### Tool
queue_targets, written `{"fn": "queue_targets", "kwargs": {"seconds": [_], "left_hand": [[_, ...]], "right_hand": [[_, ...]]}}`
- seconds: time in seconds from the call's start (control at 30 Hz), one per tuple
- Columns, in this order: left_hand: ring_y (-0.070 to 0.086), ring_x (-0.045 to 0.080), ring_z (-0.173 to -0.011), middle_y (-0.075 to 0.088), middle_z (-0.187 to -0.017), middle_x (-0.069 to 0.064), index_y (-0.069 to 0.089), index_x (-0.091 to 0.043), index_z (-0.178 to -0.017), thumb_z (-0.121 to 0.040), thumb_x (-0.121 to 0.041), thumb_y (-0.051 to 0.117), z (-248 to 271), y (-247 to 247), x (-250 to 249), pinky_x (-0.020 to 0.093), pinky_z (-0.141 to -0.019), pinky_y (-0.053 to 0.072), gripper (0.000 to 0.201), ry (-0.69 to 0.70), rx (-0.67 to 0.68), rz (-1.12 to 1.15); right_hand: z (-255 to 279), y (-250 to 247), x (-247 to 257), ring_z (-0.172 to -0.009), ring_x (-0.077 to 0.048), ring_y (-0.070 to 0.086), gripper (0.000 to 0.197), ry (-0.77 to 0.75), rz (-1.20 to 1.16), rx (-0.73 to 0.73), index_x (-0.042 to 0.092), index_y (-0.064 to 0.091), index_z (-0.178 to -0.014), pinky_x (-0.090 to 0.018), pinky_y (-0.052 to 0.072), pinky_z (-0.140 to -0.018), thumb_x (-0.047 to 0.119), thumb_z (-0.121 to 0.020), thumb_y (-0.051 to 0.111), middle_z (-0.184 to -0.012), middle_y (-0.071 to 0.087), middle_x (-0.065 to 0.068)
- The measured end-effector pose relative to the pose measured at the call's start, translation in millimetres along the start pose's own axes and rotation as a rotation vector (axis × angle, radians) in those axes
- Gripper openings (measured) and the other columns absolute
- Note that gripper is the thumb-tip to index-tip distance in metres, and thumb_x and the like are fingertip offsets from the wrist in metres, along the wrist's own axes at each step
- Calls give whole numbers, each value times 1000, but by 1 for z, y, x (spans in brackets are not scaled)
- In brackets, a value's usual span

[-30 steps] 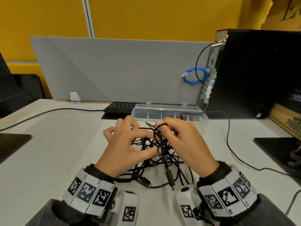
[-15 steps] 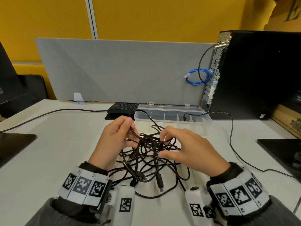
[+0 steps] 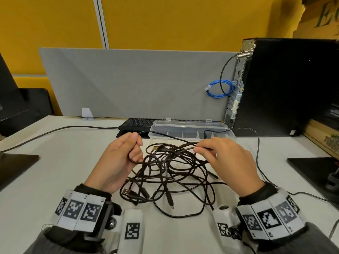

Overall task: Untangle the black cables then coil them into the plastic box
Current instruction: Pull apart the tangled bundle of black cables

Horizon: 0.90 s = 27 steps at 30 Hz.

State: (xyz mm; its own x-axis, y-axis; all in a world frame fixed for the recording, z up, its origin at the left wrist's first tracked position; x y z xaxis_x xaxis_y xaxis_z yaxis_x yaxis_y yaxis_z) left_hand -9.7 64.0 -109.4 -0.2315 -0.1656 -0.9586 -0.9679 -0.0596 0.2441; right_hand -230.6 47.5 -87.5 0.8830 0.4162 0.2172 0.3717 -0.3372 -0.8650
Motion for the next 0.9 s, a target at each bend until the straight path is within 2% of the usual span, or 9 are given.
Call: {"fn": "queue_targets", "kwargs": {"seconds": [0.13, 0.27, 0.37, 0.43, 0.53, 0.6, 0.7, 0.77, 0.9], "left_hand": [[31, 9, -47, 28, -51, -4, 48, -11, -73, -98, -23, 37, 1, 2, -1, 18, -49, 38, 30, 13, 7, -42], [38, 9, -48, 35, -53, -2, 47, -11, -74, -97, -24, 37, 3, 8, 4, 23, -53, 50, 29, -26, 59, -45], [37, 10, -49, 35, -54, -2, 46, -11, -77, -96, -27, 36, 5, 13, 8, 25, -53, 52, 27, -91, 106, -37], [37, 10, -50, 36, -55, -1, 46, -12, -77, -98, -28, 34, 6, 16, 12, 27, -52, 52, 28, -127, 121, -35], [40, 10, -50, 37, -56, 0, 45, -11, -79, -98, -29, 33, 7, 21, 17, 28, -54, 53, 29, -166, 136, -42], [41, 11, -48, 38, -56, 0, 43, -10, -80, -98, -29, 33, 9, 25, 20, 31, -56, 55, 28, -195, 154, -23], [42, 12, -47, 39, -54, 0, 42, -10, -81, -98, -28, 33, 12, 35, 25, 34, -62, 58, 26, -247, 210, 22], [41, 12, -48, 38, -55, 0, 41, -11, -82, -97, -30, 34, 15, 41, 29, 35, -63, 57, 25, -282, 255, 64], [39, 13, -49, 36, -55, 2, 42, -12, -81, -96, -31, 34, 17, 45, 33, 35, -63, 55, 26, -324, 309, 119]], "right_hand": [[1, -3, 2, -78, 1, 48, 23, 22, -45, 4, 43, 62, -100, -10, 23, -52, 51, -93, 41, -91, 63, 19], [2, 4, 3, -66, 7, 44, 15, 18, -163, 120, 44, 59, -101, -9, 24, -55, 46, -92, 47, -98, 56, 21], [3, 8, 6, -89, 4, 42, 13, -29, -184, 135, 43, 60, -99, -13, 31, -71, 46, -89, 51, -108, 47, 21], [6, 8, 14, -105, -2, 34, 13, -80, -138, 105, 43, 61, -97, -23, 23, -83, 47, -87, 54, -109, 42, 21], [11, 13, 26, -107, -4, 29, 16, -141, -32, 148, 41, 60, -98, -27, 17, -85, 50, -86, 53, -107, 38, 19], [13, 19, 30, -107, -7, 33, 20, -153, -1, 249, 40, 59, -105, -26, 28, -83, 49, -89, 50, -108, 42, 16], [9, 22, 36, -100, -6, 42, 20, -157, -123, 299, 38, 59, -107, -23, 40, -74, 44, -93, 45, -106, 47, 14], [6, 28, 43, -94, -9, 48, 23, -175, -124, 325, 38, 56, -113, -26, 41, -71, 41, -96, 41, -104, 45, 12], [-4, 41, 56, -98, -20, 53, 25, -233, 46, 356, 37, 56, -115, -30, 35, -66, 43, -94, 44, -100, 40, 6]]}}
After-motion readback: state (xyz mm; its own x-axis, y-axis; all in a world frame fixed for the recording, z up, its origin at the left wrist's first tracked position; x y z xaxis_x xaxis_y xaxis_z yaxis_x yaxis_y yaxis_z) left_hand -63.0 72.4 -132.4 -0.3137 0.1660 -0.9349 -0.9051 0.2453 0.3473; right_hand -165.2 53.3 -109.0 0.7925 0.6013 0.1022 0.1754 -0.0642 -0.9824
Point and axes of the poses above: each hand's wrist, its own z-axis away from the middle knuckle, its own y-axis out of the palm, x = y × z, the point moved 5 cm from there along -z, towards the middle knuckle
